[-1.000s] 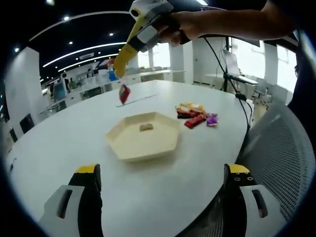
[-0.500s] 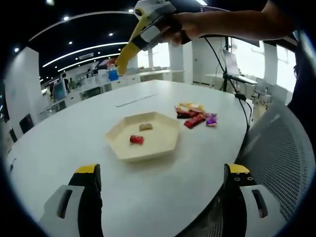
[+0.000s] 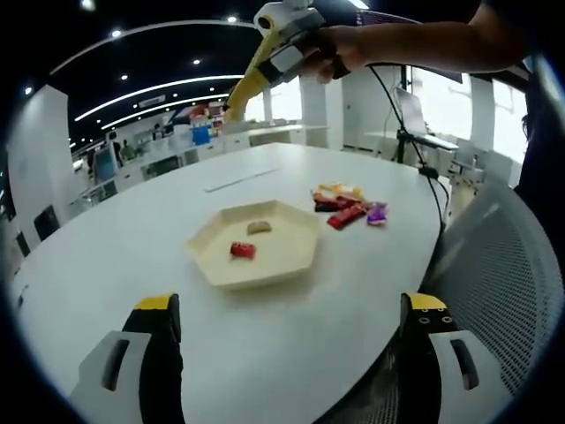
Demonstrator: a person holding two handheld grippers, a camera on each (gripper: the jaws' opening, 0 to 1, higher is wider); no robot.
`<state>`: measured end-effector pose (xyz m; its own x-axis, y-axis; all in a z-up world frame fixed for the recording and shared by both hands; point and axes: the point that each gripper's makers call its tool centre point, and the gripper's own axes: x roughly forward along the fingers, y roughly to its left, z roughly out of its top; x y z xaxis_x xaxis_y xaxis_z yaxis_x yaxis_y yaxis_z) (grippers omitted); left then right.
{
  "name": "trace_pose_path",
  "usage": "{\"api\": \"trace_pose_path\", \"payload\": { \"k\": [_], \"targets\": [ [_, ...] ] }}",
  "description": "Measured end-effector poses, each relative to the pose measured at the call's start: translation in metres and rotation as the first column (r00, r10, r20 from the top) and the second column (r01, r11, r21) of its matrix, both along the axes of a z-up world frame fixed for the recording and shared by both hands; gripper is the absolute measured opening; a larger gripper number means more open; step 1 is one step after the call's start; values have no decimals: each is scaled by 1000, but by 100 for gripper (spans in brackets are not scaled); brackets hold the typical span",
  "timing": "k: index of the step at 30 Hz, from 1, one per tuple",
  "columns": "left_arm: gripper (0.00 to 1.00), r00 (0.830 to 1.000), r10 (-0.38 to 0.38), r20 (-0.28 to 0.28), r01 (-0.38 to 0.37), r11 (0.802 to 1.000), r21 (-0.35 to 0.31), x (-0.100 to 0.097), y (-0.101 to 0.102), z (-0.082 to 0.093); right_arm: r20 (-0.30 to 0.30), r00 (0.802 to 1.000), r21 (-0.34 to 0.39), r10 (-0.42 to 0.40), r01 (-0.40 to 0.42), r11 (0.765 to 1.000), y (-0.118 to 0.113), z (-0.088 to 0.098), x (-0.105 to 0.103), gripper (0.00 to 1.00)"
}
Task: Place the target food into the container with the food tongs after gripping and lifting it, then release it inside without dropping or visibly crushing the food.
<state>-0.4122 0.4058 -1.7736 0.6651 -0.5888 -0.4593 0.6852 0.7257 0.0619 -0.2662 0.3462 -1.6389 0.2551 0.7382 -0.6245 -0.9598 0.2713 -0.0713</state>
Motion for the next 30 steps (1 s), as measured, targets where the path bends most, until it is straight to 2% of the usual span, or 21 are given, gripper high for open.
{"api": "trace_pose_path", "payload": {
  "k": [7,15,30],
  "targets": [
    [99,1000,1,3,-1,1000,0,1,0,-1,19,1000,-4,-8,8,1000,-19,7,0,26],
    [99,1000,0,4,0,1000,-7,0,0,0,22,999,-18,-25,26,1000,-42,5,0,25],
    [99,1000,-4,3,4,1000,-3,0,-1,0,38,996,-28,-79,80,996,-91,6,11,26]
  ]
}}
